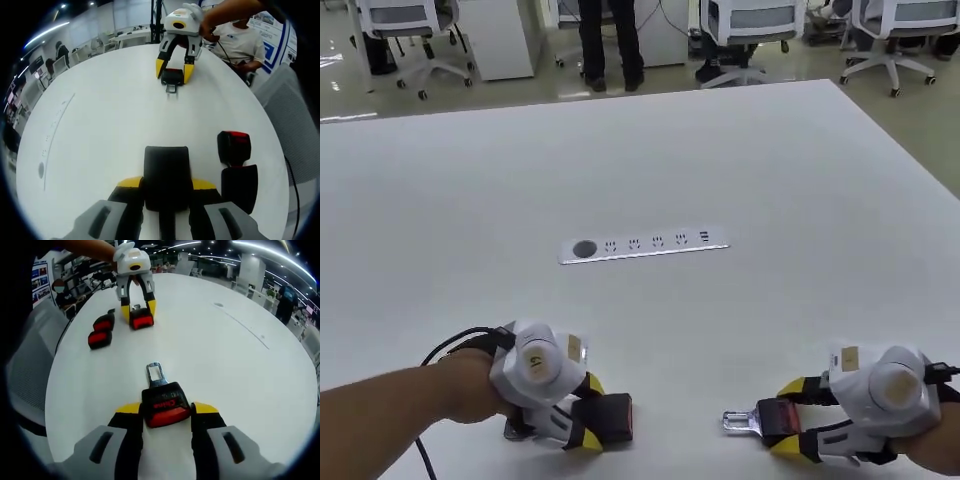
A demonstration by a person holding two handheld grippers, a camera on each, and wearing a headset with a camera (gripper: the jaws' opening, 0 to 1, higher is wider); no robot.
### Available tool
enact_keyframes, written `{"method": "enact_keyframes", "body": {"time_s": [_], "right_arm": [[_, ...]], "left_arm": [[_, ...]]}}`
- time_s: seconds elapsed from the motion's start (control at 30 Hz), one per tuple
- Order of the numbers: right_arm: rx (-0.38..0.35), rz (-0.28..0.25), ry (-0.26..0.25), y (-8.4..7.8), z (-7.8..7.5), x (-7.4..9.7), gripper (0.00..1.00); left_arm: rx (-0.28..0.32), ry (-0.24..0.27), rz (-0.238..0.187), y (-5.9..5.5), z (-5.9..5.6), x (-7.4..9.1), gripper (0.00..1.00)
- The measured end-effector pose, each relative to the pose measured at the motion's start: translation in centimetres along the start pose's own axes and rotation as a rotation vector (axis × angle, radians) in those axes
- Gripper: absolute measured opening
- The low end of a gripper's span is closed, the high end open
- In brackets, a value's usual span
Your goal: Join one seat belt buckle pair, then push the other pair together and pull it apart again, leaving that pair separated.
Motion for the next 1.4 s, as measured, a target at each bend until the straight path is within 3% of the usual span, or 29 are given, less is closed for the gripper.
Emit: {"method": "enact_keyframes", "body": {"time_s": [0.2, 0.27, 0.33, 0.4, 0.43, 0.47, 0.5, 0.53, 0.57, 0.6, 0.73, 0.8, 0.9, 0.97, 1.03, 1.1, 1.27, 1.33, 1.4], "right_arm": [[0.018, 0.005, 0.006, 0.1, 0.1, 0.1, 0.37], [0.016, -0.004, 0.002, 0.0, 0.0, 0.1, 0.38], [0.010, -0.011, -0.014, -0.1, 0.2, 0.3, 0.40], [-0.006, -0.022, -0.030, -0.3, 0.3, 0.5, 0.44], [-0.041, -0.049, -0.034, -0.2, 0.3, 0.6, 0.46], [-0.059, -0.058, -0.038, -0.2, 0.3, 0.7, 0.48], [-0.074, -0.059, -0.054, -0.4, 0.2, 0.8, 0.49], [-0.072, -0.067, -0.077, -0.4, 0.2, 0.9, 0.50], [-0.088, -0.093, -0.108, -0.3, 0.2, 1.2, 0.50], [-0.114, -0.106, -0.111, -0.2, 0.3, 1.3, 0.51], [-0.167, -0.156, -0.179, 0.0, 0.5, 1.7, 0.55], [-0.207, -0.174, -0.210, 0.1, 0.7, 1.8, 0.57], [-0.210, -0.189, -0.260, 0.5, 1.5, 2.2, 0.60], [-0.224, -0.190, -0.268, 0.8, 2.3, 2.4, 0.60], [-0.241, -0.203, -0.308, 1.3, 3.1, 2.8, 0.63], [-0.254, -0.230, -0.321, 1.5, 3.6, 3.0, 0.66], [-0.309, -0.253, -0.366, 2.4, 5.2, 3.9, 0.75], [-0.307, -0.262, -0.396, 2.9, 6.0, 4.3, 0.78], [-0.340, -0.289, -0.403, 3.1, 6.4, 4.4, 0.78]], "left_arm": [[-0.008, 0.008, 0.008, -0.1, 0.1, -0.1, 0.36], [0.038, 0.019, 0.008, -0.3, 0.2, -0.1, 0.37], [0.045, 0.024, 0.011, -0.3, 0.1, -0.1, 0.39], [0.059, 0.002, -0.002, -0.5, -0.4, 0.0, 0.50], [0.158, -0.029, -0.045, -0.3, -1.0, 0.0, 0.60], [0.173, -0.043, -0.072, -0.4, -0.8, 0.1, 0.67], [0.152, 0.016, -0.090, -0.5, -0.2, 0.5, 0.70], [0.173, 0.057, -0.090, -0.4, -0.3, 0.6, 0.71], [0.221, 0.069, -0.098, -0.5, -0.3, 0.9, 0.71], [0.231, 0.054, -0.108, -1.1, 0.0, 0.7, 0.72], [0.230, 0.099, -0.118, -1.4, -0.5, 1.6, 0.79], [0.282, 0.122, -0.160, -1.4, -0.6, 2.4, 0.82], [0.342, 0.179, -0.193, -2.0, -0.7, 3.3, 0.83], [0.421, 0.190, -0.196, -2.4, -1.3, 3.8, 0.84], [0.487, 0.216, -0.204, -2.8, -1.7, 4.3, 0.87], [0.509, 0.238, -0.222, -3.0, -2.5, 4.8, 0.91], [0.588, 0.303, -0.325, -3.9, -4.1, 6.0, 0.93], [0.621, 0.323, -0.313, -4.3, -5.1, 6.3, 0.96], [0.638, 0.340, -0.345, -4.8, -5.8, 6.6, 0.98]]}}
Point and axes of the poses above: the centre of the closed fingertips' face, and the gripper's own axes: x roughly backward along the fingers, z roughly to its left, y roughly out of its top, the point moved 10 cm from there along x, roughly backward along the fingers, and after that the axes turned 6 degrees about z, right-handed, at the moved point
